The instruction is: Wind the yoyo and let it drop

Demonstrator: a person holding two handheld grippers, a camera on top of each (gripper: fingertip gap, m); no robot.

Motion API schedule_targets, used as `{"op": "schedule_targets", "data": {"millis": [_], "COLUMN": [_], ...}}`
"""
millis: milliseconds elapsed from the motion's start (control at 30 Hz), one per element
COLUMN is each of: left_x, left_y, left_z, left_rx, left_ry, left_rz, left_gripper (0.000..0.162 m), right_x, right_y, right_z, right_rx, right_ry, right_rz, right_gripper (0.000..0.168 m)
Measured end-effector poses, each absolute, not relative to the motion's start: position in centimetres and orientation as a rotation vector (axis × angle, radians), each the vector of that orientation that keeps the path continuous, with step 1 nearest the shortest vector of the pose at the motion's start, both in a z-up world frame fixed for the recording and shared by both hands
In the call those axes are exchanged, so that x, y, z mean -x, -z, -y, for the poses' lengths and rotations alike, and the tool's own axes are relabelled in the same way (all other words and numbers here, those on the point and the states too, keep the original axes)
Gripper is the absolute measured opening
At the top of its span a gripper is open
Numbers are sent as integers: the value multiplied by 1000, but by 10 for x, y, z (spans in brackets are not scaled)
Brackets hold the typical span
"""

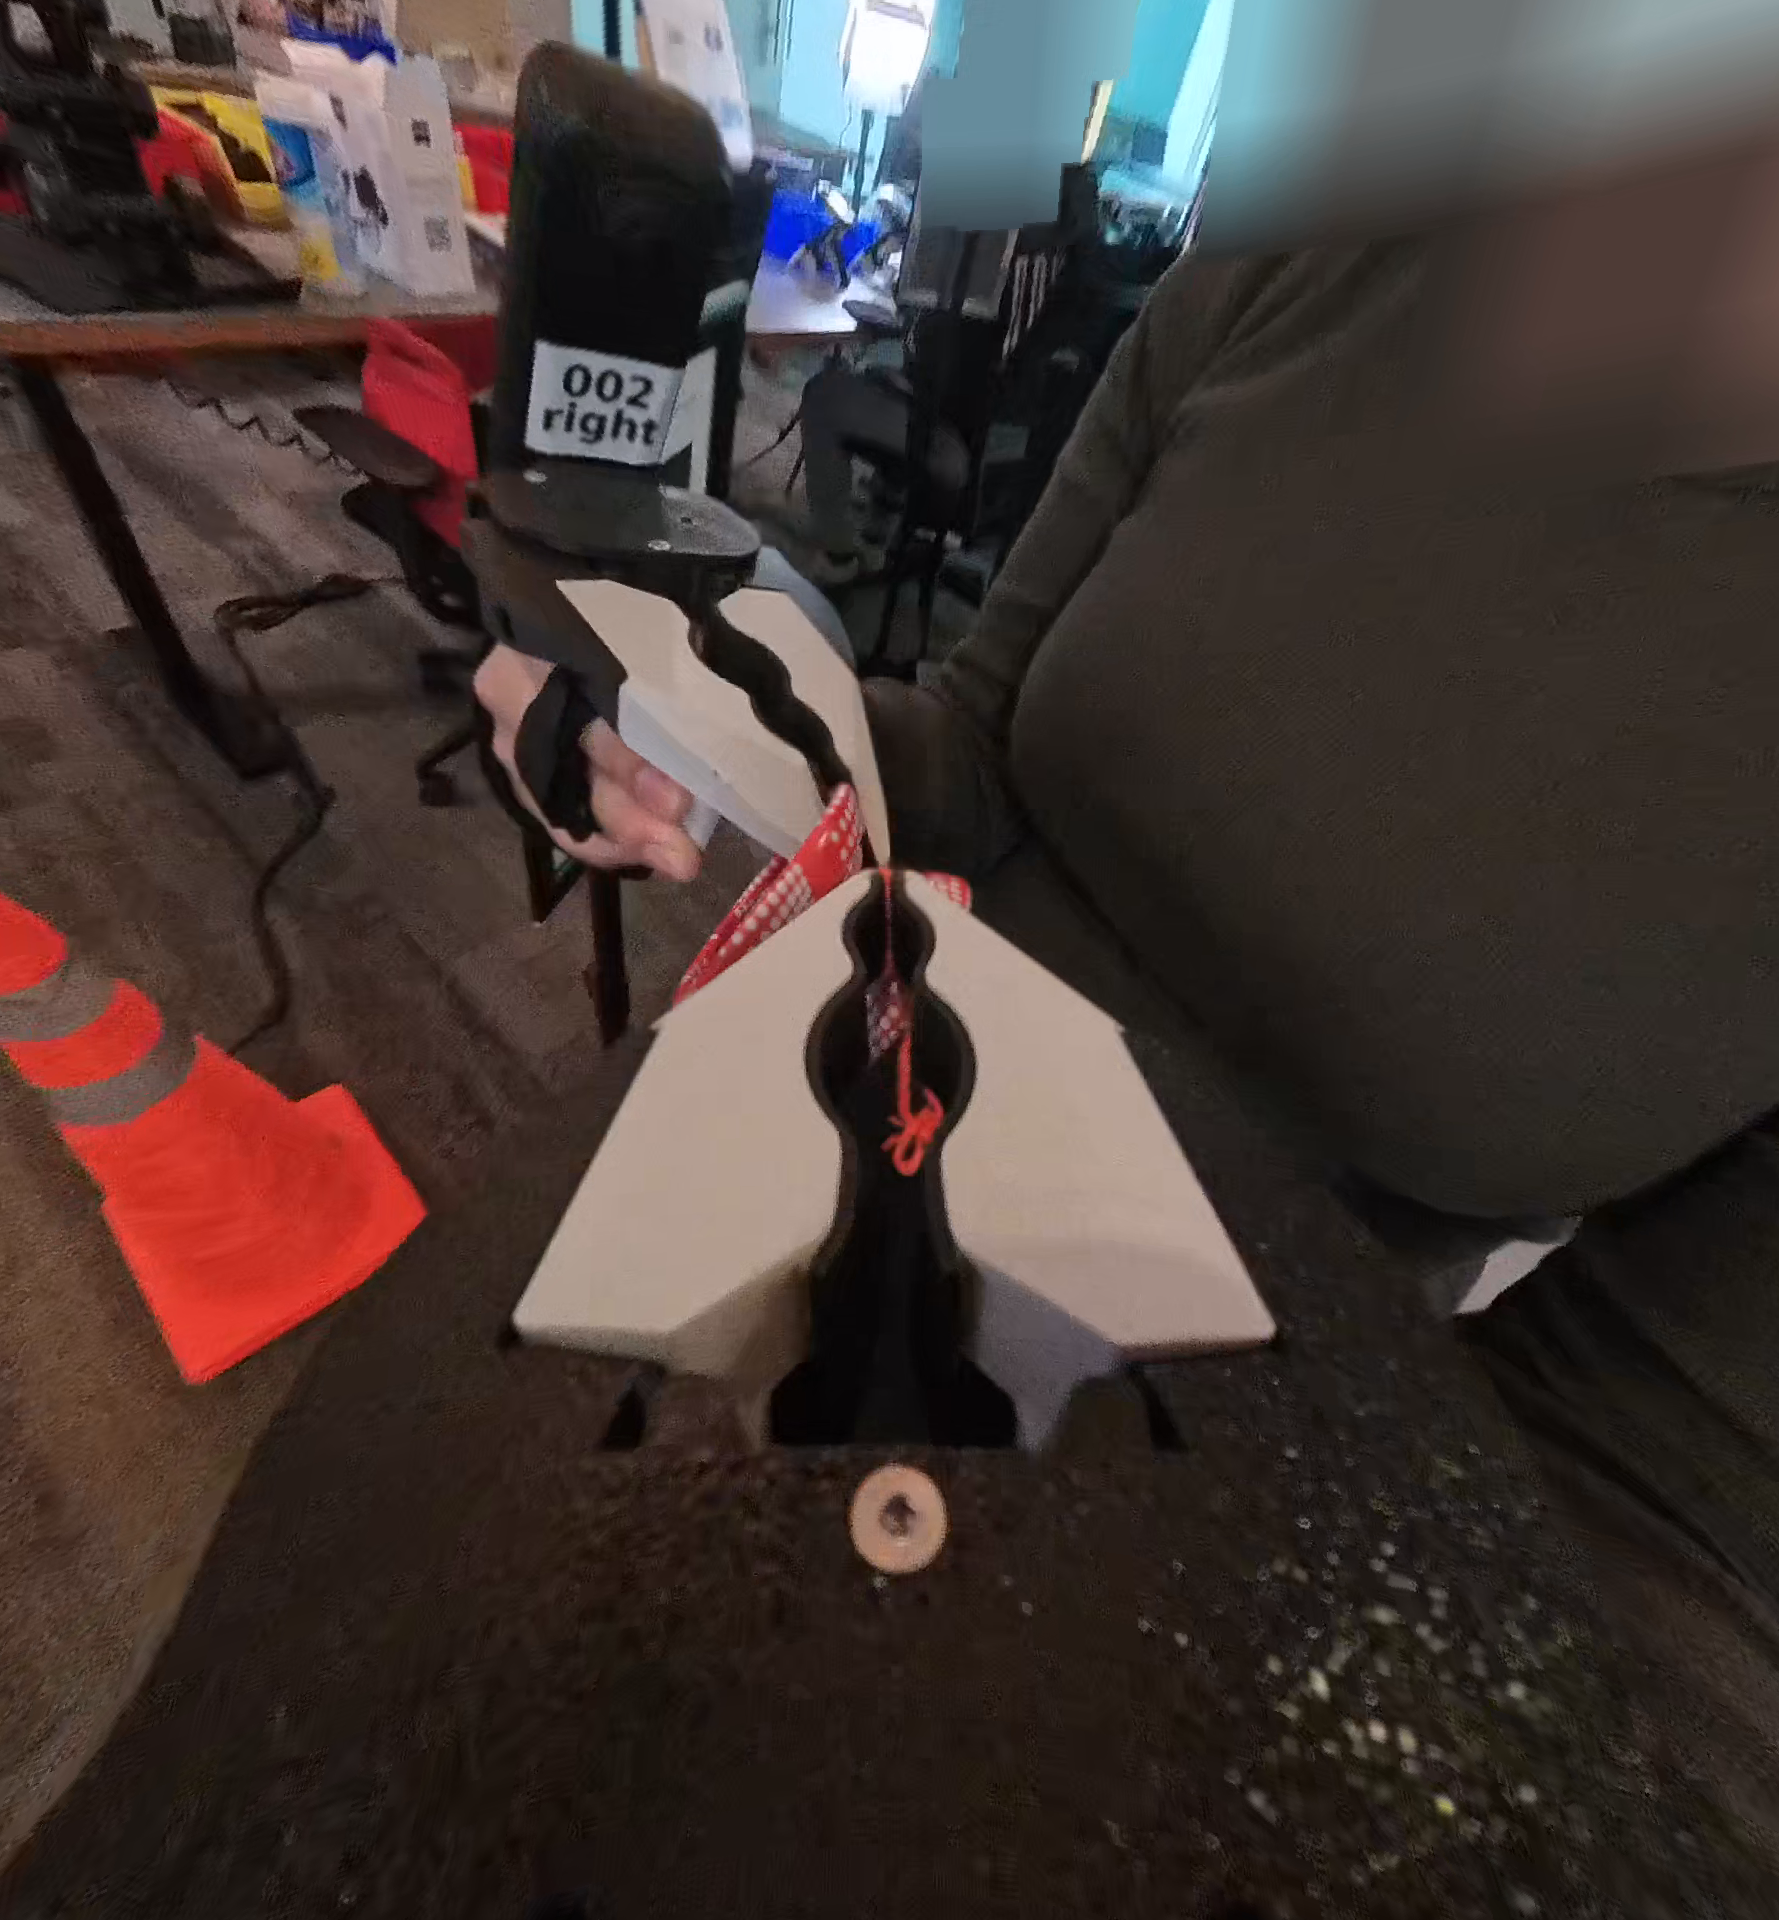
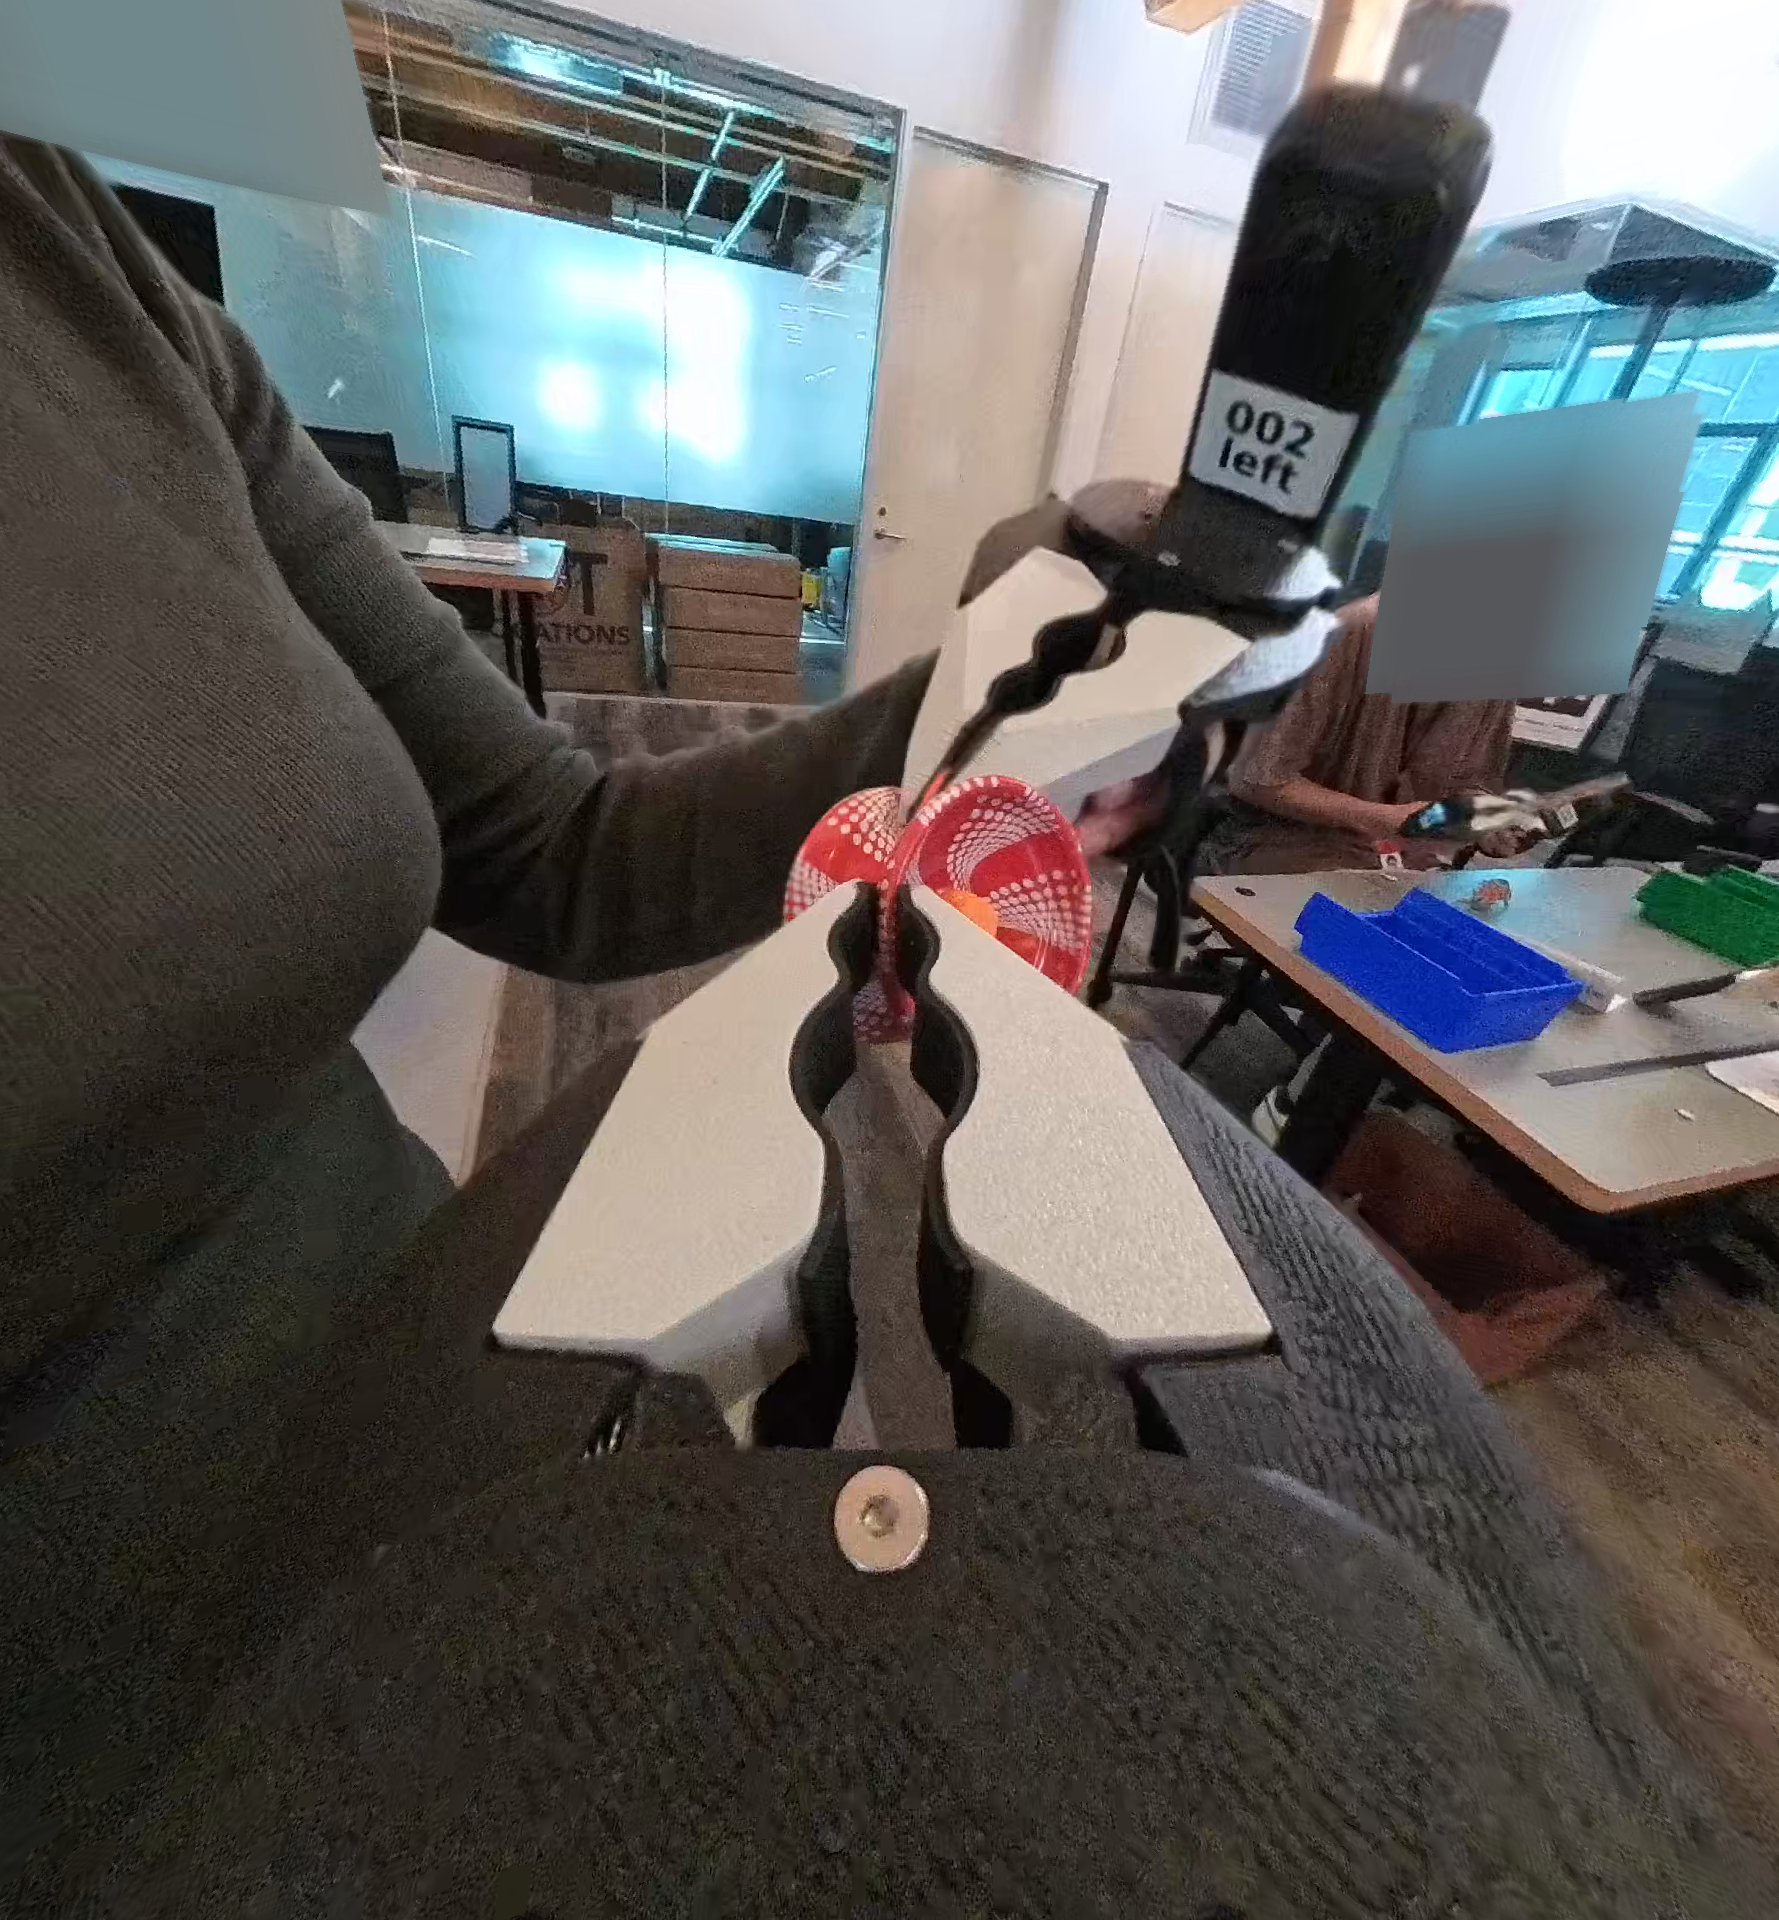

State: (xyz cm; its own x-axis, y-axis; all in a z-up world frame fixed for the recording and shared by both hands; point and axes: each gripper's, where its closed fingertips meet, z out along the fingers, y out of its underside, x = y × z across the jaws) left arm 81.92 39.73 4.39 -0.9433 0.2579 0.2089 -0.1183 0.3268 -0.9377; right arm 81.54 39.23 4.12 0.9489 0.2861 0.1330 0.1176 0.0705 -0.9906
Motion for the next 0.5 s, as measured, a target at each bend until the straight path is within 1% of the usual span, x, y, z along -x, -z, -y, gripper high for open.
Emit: {"op": "schedule_targets", "data": {"millis": [233,500], "left_x": [-824,-839], "left_y": [-36,-28], "left_z": [-388,-362], "left_rx": [204,200], "left_ry": [-1860,-1824], "left_rz": [1823,1470], "left_gripper": [0,0], "right_x": [-820,-824], "right_y": [-33,-27], "right_z": [-382,-355], "right_rx": [1510,1540], "right_ry": [-156,-36], "right_rz": [230,53], "right_gripper": [1,1]}}
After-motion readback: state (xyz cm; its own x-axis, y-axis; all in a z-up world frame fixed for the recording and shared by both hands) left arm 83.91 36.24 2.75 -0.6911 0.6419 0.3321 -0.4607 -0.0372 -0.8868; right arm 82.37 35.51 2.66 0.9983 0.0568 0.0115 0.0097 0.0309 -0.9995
